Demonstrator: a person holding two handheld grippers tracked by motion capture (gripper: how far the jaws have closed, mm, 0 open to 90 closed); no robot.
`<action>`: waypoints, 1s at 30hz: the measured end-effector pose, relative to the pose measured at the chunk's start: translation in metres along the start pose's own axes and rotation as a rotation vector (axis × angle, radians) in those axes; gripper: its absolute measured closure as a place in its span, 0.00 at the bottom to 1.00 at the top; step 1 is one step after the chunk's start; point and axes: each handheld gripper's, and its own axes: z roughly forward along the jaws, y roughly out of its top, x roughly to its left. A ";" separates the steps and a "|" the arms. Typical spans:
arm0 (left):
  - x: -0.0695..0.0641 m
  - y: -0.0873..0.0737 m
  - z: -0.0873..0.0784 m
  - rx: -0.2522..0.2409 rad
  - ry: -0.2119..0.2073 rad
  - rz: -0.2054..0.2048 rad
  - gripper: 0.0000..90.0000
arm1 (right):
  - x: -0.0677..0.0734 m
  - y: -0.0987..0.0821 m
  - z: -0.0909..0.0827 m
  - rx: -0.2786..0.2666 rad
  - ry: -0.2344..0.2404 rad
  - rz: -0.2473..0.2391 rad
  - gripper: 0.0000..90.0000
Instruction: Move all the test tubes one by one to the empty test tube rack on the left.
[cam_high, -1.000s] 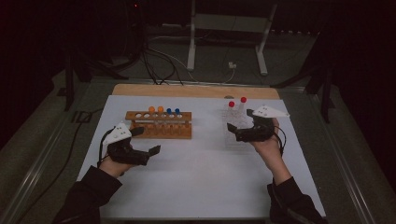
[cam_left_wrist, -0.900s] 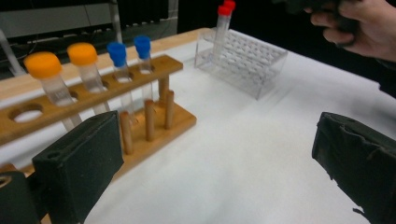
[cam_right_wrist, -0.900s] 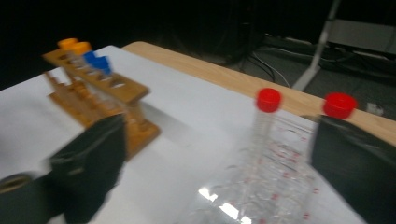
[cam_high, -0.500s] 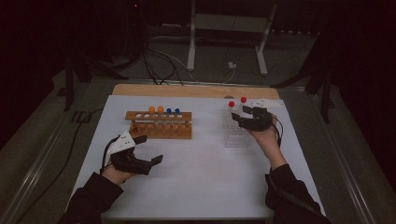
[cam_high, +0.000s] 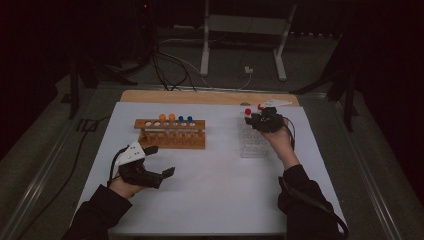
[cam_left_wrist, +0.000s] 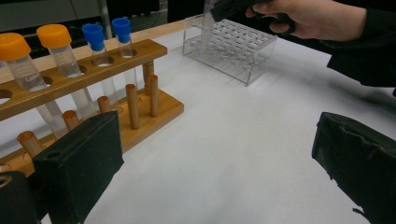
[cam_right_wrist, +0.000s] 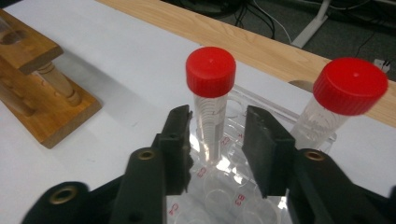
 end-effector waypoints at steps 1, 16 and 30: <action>0.000 0.000 0.000 -0.001 0.005 0.004 0.03 | -0.001 0.001 0.001 0.000 0.010 0.001 0.73; 0.000 -0.002 0.002 0.011 -0.002 -0.001 0.03 | 0.003 0.006 0.008 0.046 0.001 -0.025 0.84; 0.000 -0.001 0.002 0.020 -0.010 -0.004 0.03 | 0.011 0.025 -0.021 -0.034 -0.030 -0.067 0.84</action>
